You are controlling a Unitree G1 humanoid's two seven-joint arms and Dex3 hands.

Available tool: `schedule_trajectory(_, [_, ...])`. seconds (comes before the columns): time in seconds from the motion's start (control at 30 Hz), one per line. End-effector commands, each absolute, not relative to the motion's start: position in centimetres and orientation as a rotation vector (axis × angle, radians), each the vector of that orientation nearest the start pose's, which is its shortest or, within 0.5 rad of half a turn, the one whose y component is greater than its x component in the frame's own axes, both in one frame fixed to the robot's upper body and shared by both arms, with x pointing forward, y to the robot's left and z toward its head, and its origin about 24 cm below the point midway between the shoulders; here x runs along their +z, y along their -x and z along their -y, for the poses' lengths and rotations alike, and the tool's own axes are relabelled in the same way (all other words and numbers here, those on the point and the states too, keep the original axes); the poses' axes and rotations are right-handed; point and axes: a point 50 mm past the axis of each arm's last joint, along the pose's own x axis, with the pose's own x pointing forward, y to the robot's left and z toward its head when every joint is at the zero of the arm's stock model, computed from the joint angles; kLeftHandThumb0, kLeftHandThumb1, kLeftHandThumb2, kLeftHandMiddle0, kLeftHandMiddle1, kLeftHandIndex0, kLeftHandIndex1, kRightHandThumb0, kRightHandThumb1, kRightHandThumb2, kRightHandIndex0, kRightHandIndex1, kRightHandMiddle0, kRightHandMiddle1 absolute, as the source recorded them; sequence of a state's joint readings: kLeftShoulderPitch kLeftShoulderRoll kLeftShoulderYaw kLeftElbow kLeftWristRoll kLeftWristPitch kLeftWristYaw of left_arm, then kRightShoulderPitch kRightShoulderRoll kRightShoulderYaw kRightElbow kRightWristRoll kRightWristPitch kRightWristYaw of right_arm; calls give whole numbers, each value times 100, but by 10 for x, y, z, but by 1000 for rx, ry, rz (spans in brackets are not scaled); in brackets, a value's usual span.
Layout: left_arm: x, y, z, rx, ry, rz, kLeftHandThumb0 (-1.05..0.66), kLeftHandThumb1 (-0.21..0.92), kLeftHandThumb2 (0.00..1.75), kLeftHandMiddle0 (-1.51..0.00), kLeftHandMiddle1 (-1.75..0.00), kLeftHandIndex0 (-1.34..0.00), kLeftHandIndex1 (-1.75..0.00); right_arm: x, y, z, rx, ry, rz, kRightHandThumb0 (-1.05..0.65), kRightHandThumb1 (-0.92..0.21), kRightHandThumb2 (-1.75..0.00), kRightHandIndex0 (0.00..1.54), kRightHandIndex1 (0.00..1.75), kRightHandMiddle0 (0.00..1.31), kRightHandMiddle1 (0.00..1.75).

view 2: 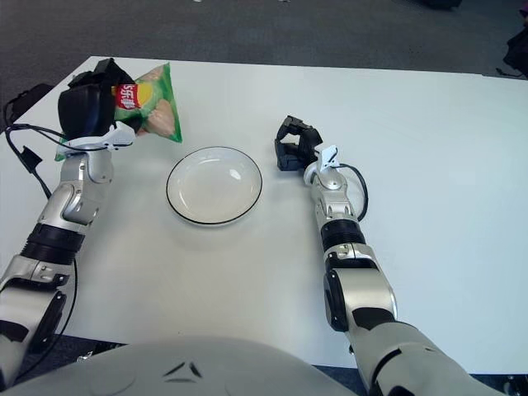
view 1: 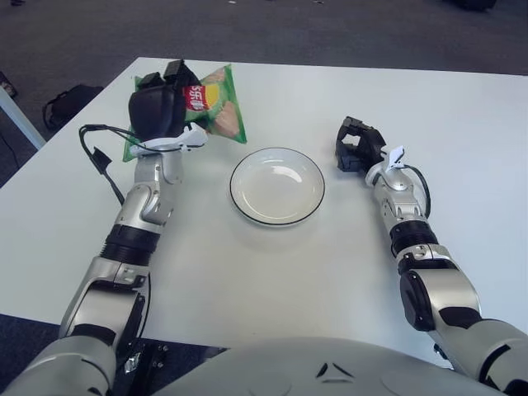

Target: Put the snack into the plate.

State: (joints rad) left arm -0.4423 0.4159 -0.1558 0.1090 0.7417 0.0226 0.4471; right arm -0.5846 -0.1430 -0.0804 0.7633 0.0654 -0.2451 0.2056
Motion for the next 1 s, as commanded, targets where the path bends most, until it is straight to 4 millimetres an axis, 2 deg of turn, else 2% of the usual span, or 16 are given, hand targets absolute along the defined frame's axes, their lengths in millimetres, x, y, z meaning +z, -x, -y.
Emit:
schedule_trajectory(0.0, [172,-319,-168,302,-1030,655,0,-8,175,-91,-169,-70,-175,43,-349,164,181,78,-62,-49,-31,-132,127,175,62,175])
schedule_trajectory(0.4, [167,-316,-150,173,-994,736,0,-6,175,-88,-174,-69,-175,45,-349,164,162,80,-63,-48,-33,-130,127,175,61,175])
schedule_trajectory(0.67, [157,-310,-138,101,-895,691,0,-7,175,-88,-173,-69,-175,48,-351,167,125,73,-47,-48,-32,-131,128,175,61,175])
schedule_trajectory(0.97, [156,-309,-128,46,-840,660,0,-8,175,-91,-169,-69,-175,47,-353,172,52,52,-67,-49,-30,-134,128,175,63,175])
